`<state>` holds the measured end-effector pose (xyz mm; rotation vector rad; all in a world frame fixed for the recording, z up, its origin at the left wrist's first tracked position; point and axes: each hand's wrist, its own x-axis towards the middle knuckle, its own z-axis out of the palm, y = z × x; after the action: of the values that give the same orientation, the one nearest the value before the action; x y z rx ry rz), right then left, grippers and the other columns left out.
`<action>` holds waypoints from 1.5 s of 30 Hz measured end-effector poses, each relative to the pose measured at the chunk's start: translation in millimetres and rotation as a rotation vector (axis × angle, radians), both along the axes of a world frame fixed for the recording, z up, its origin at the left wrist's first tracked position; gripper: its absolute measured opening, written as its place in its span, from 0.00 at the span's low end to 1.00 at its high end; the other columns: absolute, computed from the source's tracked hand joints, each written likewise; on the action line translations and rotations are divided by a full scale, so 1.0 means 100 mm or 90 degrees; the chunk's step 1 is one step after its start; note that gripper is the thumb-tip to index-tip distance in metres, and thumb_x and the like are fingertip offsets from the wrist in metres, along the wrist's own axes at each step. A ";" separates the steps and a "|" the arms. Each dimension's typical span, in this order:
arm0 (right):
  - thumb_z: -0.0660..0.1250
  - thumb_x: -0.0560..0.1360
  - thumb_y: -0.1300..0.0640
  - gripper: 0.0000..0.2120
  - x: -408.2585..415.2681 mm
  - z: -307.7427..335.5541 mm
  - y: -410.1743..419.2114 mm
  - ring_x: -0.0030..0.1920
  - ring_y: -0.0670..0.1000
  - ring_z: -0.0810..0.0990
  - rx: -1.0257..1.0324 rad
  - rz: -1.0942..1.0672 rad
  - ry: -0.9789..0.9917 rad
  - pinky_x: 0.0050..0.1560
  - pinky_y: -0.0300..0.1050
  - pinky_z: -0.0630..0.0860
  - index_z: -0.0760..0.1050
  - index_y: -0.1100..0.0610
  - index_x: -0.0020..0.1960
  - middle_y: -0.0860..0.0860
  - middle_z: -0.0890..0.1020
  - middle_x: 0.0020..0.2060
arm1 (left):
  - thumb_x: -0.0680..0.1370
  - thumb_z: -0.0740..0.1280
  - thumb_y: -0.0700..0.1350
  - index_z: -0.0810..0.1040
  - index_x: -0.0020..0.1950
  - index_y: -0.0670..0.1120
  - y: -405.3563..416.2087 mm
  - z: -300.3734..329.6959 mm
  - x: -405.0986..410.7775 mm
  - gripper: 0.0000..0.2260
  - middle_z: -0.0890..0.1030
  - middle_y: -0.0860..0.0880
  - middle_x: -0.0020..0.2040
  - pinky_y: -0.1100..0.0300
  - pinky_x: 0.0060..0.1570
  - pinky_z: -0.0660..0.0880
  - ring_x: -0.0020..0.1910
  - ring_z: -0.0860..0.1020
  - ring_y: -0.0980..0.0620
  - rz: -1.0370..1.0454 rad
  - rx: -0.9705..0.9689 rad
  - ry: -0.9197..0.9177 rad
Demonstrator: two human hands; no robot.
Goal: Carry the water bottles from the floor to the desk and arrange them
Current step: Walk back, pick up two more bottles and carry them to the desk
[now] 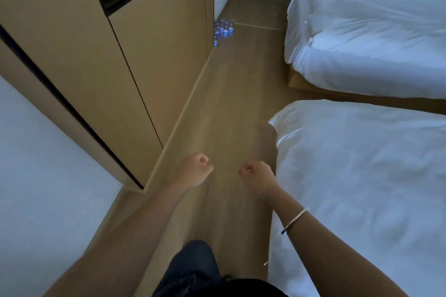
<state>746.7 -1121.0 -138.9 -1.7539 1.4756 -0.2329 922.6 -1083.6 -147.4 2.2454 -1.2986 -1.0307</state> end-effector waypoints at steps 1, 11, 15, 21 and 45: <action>0.61 0.75 0.58 0.09 0.04 -0.02 -0.17 0.39 0.48 0.75 -0.002 -0.010 -0.008 0.41 0.39 0.69 0.79 0.61 0.46 0.50 0.79 0.36 | 0.77 0.64 0.45 0.76 0.57 0.42 -0.16 -0.01 0.06 0.11 0.80 0.43 0.56 0.58 0.48 0.72 0.55 0.78 0.43 0.010 -0.011 -0.007; 0.62 0.75 0.59 0.08 0.64 0.02 -2.06 0.38 0.48 0.77 -0.037 -0.079 -0.021 0.43 0.43 0.74 0.79 0.59 0.47 0.49 0.79 0.37 | 0.76 0.64 0.46 0.78 0.54 0.45 -2.09 -0.01 0.82 0.10 0.81 0.47 0.55 0.61 0.49 0.70 0.54 0.78 0.47 -0.021 -0.063 -0.048; 0.63 0.75 0.58 0.07 0.92 0.02 -2.69 0.43 0.48 0.76 -0.029 -0.106 -0.003 0.44 0.39 0.70 0.79 0.58 0.48 0.48 0.78 0.40 | 0.75 0.65 0.45 0.78 0.55 0.44 -2.78 0.07 1.15 0.10 0.81 0.47 0.55 0.62 0.50 0.70 0.55 0.78 0.48 -0.040 -0.065 -0.041; 0.63 0.75 0.58 0.09 1.25 -0.02 -3.54 0.49 0.54 0.80 -0.029 -0.100 0.008 0.49 0.44 0.74 0.79 0.60 0.50 0.54 0.83 0.46 | 0.75 0.65 0.45 0.78 0.55 0.44 -3.69 0.03 1.49 0.11 0.81 0.47 0.55 0.61 0.52 0.71 0.55 0.78 0.48 -0.029 -0.062 -0.020; 0.62 0.76 0.56 0.10 1.96 -0.11 -8.45 0.51 0.54 0.80 -0.020 0.028 0.041 0.53 0.47 0.77 0.79 0.58 0.52 0.55 0.83 0.50 | 0.74 0.66 0.44 0.79 0.54 0.43 -8.33 0.06 2.16 0.11 0.82 0.45 0.55 0.63 0.47 0.67 0.54 0.78 0.47 0.112 -0.089 0.006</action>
<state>942.3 -1966.0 -149.7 -1.8325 1.4833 -0.1793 1138.4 -1916.7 -141.5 2.2008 -1.1106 -0.8591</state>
